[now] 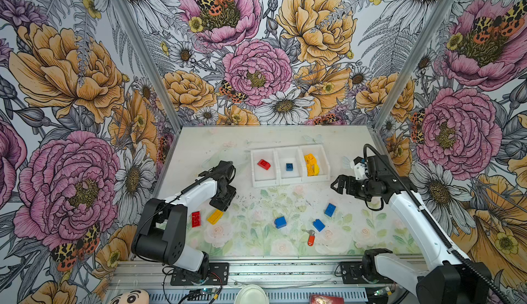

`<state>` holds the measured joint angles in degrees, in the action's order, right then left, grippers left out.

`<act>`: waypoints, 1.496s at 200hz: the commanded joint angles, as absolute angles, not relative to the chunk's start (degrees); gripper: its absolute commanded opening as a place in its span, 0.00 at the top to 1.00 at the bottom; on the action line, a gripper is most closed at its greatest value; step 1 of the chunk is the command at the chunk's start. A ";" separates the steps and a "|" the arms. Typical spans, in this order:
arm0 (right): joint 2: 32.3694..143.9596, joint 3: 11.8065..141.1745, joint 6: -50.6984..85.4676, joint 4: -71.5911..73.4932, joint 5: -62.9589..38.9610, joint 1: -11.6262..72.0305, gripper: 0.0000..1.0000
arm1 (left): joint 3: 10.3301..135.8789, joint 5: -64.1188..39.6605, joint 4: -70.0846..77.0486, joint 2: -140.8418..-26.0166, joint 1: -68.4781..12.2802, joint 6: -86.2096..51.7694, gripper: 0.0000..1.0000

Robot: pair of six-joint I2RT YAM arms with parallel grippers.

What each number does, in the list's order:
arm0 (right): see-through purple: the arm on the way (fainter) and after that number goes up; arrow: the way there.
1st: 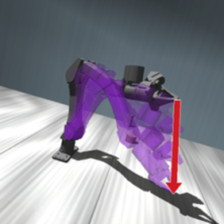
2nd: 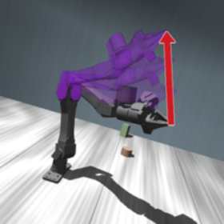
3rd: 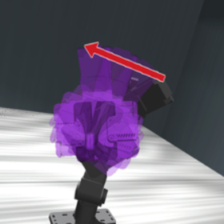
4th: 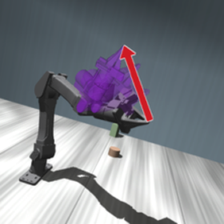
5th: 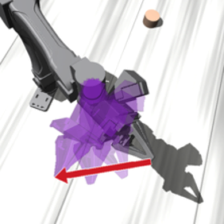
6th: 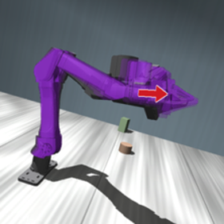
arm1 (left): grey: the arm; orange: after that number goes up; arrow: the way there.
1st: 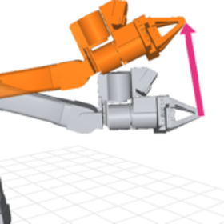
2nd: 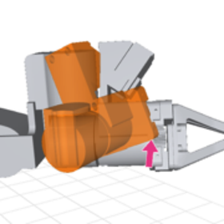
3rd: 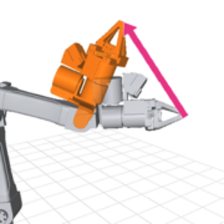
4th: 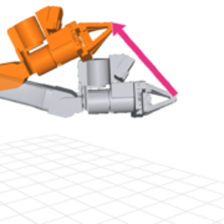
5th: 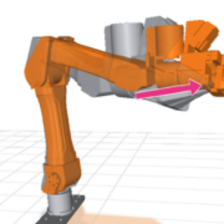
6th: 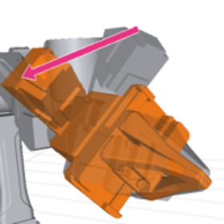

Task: Sort the legos into containers by color
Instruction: Pick up the lego from the middle-left of the table.

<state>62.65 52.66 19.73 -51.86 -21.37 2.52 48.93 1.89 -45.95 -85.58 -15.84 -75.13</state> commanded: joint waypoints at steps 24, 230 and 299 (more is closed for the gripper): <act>62.75 53.48 18.46 -51.78 -22.53 1.51 0.00 | 47.77 2.82 -45.69 -85.84 -14.89 -76.74 0.57; 63.46 54.41 17.51 -51.78 -23.60 0.00 0.00 | 50.36 6.62 -47.59 -88.43 -13.36 -76.92 0.61; 63.38 54.49 17.47 -51.81 -23.86 -0.16 0.00 | 52.20 7.97 -47.89 -87.16 -13.63 -74.87 0.82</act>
